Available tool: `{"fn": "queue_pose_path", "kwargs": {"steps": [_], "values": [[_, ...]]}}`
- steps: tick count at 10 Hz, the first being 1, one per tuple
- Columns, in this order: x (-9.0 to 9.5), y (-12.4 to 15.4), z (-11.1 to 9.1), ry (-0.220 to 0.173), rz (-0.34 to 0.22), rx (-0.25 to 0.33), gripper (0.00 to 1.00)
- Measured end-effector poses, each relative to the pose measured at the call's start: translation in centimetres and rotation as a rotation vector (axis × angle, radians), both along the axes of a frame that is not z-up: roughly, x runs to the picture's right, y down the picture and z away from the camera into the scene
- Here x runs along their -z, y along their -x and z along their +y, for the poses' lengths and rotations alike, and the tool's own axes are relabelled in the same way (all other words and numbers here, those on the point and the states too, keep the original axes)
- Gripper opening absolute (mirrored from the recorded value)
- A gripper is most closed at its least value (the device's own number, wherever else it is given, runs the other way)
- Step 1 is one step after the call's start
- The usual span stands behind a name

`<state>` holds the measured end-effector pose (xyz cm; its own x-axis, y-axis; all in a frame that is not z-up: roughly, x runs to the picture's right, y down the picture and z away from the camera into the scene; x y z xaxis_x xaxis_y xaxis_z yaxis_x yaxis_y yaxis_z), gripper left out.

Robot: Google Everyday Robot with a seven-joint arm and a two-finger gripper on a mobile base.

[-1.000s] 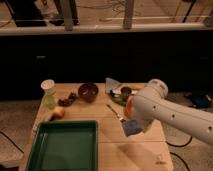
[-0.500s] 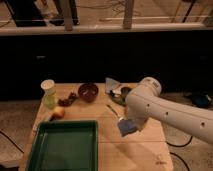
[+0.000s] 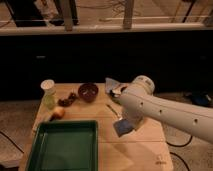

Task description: Place sponge in tray

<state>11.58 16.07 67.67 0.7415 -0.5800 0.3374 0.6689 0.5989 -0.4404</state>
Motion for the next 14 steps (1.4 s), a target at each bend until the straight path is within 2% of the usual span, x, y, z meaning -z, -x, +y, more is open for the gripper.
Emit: {"fn": "queue_pose_path", "kwargs": {"steps": [11,14], "values": [[1.9,6.4,-1.0,0.015,-0.118,0.139,0.03],[2.2,7.2,-1.3,0.014,-0.142,0.168,0.03]]}}
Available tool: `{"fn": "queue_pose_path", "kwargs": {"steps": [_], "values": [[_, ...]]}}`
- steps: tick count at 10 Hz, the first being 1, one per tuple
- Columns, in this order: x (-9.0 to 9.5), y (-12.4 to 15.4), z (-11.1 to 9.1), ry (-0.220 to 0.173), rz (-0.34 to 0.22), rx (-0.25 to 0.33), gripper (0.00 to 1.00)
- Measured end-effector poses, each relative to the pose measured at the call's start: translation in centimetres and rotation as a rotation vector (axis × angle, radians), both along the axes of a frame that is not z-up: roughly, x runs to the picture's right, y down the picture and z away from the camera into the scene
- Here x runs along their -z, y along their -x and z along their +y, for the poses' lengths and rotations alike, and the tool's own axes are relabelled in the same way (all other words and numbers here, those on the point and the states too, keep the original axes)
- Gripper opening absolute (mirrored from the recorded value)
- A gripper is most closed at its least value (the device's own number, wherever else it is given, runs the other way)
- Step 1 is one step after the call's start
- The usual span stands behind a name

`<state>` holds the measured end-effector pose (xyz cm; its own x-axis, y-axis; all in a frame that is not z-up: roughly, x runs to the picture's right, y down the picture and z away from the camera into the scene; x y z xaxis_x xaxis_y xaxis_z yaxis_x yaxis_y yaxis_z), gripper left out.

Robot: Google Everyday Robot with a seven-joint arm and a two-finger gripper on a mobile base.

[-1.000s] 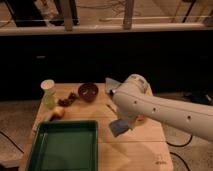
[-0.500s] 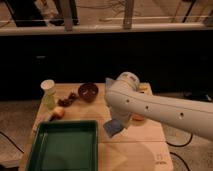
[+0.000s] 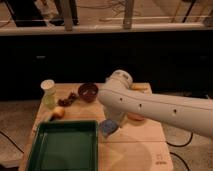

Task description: Place sponge in tray

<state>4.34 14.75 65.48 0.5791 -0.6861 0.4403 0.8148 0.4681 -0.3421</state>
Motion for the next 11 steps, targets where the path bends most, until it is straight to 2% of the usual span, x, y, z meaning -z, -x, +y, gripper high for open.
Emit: {"fn": "queue_pose_path", "kwargs": {"steps": [11], "values": [[1.5,5.1,-1.7,-0.004,-0.096,0.105,0.03]]}}
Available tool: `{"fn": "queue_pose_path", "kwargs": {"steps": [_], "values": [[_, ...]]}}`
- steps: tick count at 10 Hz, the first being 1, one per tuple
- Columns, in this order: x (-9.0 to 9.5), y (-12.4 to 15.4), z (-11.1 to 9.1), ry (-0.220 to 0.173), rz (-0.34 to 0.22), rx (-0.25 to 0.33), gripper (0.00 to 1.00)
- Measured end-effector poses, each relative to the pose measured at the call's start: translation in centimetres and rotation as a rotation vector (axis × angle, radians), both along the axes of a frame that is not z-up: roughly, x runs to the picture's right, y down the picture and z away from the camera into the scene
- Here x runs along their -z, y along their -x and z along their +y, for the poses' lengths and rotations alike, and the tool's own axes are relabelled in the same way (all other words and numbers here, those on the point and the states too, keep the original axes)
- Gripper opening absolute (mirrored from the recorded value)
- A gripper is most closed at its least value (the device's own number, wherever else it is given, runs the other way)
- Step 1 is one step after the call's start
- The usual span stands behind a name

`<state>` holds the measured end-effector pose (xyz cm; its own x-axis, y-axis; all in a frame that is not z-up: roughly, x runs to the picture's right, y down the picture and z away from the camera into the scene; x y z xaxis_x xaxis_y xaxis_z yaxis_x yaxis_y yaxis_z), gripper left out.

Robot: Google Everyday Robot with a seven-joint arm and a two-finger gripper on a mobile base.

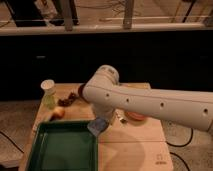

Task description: Place sponge in tray

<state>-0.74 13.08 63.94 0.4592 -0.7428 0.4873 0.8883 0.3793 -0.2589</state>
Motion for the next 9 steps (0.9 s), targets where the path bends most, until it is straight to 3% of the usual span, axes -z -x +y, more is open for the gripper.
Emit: {"fn": "queue_pose_path", "kwargs": {"steps": [9], "values": [[-0.2,2.9,-0.8,0.004,-0.060,0.067,0.03]]}}
